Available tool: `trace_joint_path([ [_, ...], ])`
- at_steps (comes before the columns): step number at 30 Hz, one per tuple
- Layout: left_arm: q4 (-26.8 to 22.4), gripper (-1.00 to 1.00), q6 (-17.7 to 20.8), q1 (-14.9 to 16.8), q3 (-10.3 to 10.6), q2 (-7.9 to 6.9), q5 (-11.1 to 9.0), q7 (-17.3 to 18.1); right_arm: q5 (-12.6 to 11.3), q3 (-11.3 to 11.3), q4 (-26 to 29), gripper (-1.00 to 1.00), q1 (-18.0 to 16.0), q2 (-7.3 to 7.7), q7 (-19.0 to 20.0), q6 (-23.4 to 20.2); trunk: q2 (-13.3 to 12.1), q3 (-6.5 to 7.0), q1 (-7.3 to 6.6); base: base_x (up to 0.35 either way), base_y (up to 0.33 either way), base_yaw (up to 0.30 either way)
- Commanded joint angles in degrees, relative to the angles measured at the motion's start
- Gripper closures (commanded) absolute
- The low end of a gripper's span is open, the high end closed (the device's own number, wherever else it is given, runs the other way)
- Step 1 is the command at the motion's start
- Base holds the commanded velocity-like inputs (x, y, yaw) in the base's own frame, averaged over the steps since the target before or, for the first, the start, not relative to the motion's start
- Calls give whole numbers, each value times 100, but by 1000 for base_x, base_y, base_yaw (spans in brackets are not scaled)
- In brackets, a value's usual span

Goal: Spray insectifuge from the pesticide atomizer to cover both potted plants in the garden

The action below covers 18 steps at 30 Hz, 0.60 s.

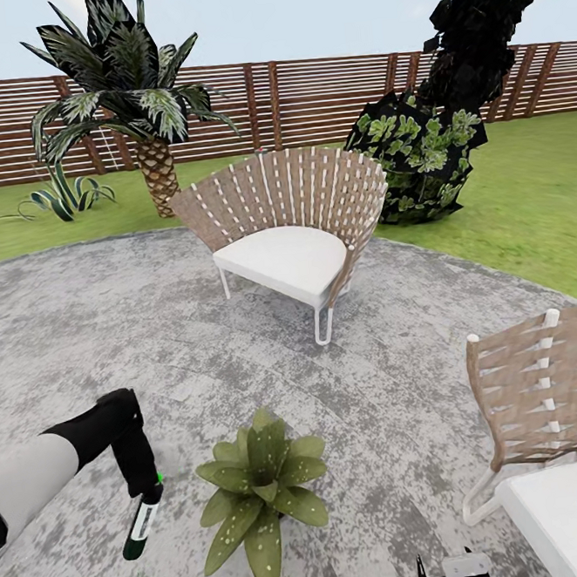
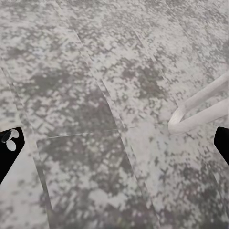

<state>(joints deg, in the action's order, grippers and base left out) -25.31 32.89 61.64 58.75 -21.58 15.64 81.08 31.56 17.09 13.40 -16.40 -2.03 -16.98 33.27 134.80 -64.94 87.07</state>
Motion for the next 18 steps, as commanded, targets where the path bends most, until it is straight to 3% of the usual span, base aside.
trace_joint_path([
  [1,-15,100,60,-13,9,-5,26,22,61,31,-4,-100,-4,-4,-32,11,2,-5,-1,0,0,0],
  [6,-14,100,47,-462,13,-14,37,-41,61,31,-4,-100,-4,-4,-32,9,2,-5,-1,0,0,0],
  [9,-18,100,37,-604,4,-10,289,-145,61,31,-4,-100,-3,-4,-33,10,2,-5,-1,0,0,0],
  [14,-26,100,-115,-527,-76,-6,374,-108,61,31,-4,-100,-4,-3,-34,11,2,-5,-1,0,0,0],
  [18,-27,100,-110,-283,-291,3,378,-109,61,31,-4,-100,-4,-2,-32,10,2,-5,-1,0,0,0],
])
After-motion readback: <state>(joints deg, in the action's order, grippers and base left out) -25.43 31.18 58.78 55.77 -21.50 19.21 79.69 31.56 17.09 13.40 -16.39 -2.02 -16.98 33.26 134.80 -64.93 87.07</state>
